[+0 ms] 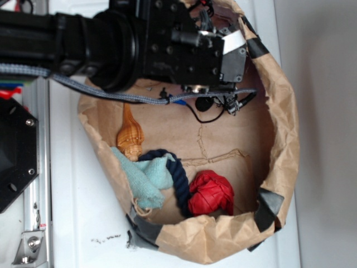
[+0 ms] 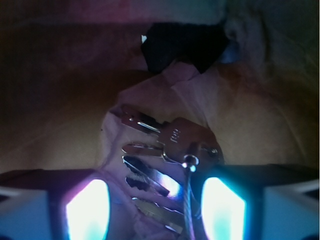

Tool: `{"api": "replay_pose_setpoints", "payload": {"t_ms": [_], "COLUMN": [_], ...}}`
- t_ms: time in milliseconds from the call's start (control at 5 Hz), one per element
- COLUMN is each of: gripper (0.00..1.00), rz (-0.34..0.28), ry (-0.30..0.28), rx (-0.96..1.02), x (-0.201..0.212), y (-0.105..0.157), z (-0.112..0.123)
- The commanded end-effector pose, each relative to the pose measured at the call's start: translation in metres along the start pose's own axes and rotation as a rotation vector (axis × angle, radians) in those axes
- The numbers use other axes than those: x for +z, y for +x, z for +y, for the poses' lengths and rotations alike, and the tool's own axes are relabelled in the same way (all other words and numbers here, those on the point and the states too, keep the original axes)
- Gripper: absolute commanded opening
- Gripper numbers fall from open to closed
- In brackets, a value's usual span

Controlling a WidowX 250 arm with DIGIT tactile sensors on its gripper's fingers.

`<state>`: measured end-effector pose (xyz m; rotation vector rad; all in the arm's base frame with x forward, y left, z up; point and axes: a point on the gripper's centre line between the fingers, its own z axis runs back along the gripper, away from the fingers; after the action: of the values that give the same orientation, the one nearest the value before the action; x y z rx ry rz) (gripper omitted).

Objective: Grab the silver keys.

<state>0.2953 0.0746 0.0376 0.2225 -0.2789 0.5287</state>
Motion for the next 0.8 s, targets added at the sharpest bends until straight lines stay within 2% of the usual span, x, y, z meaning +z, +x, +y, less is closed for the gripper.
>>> {"api": "replay_pose_setpoints", "payload": {"t_ms": [0,600], "gripper": [0.0,0.0], "rz": [-0.051,-0.051], "ry": [-0.008,0.001], "rx": [0.023,0.016], "x": [0.012,0.012], "y": [0.011,-0.001], "z": [0.007,0.013]}}
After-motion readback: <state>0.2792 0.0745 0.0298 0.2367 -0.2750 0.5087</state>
